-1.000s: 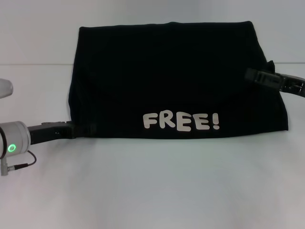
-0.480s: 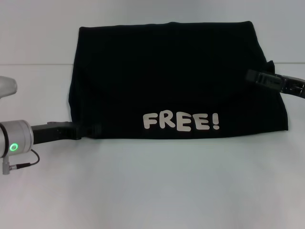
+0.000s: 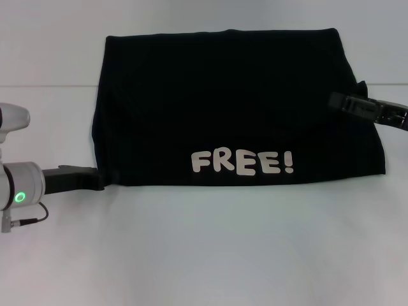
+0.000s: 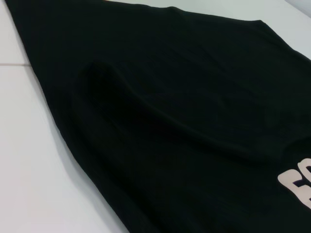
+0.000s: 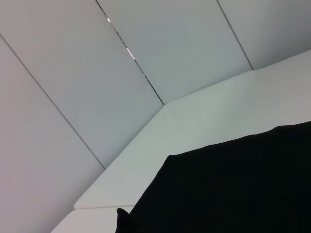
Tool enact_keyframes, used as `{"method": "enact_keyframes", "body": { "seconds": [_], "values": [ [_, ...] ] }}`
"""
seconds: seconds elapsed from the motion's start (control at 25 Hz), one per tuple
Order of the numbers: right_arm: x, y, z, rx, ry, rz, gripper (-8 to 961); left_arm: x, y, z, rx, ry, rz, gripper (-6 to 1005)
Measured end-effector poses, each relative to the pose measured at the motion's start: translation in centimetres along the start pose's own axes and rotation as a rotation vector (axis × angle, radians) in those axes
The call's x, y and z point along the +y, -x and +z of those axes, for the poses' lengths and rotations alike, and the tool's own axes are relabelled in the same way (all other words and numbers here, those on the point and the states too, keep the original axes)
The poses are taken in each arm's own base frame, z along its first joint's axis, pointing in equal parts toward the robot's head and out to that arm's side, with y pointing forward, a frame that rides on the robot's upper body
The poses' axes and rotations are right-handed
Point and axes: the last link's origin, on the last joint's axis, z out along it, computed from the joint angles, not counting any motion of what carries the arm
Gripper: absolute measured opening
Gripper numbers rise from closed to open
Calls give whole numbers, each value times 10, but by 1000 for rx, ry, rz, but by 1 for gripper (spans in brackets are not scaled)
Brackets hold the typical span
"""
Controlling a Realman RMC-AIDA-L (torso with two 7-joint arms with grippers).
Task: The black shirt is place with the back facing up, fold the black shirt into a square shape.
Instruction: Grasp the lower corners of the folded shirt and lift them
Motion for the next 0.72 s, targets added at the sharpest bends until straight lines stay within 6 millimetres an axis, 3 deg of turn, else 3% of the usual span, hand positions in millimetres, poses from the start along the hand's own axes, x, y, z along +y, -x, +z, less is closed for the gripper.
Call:
{"method": "enact_keyframes", "body": {
  "seconds": [0.04, 0.16, 0.36, 0.52, 0.72],
  "values": [
    [0, 0, 0, 0, 0, 0, 822, 0, 0, 0, 0, 0, -1, 506],
    [0, 0, 0, 0, -1, 0, 822, 0, -1, 0, 0, -1, -2, 267],
    [-5, -1, -4, 14, -27, -4, 821, 0, -1, 0, -1, -2, 1, 71],
    [-27, -1, -14, 119, -155, 45, 820, 0, -3, -2, -1, 9, 6, 28],
    [-38, -2, -20, 220, -233, 90, 819, 3, -4, -3, -5, 30, 12, 7]
  ]
}}
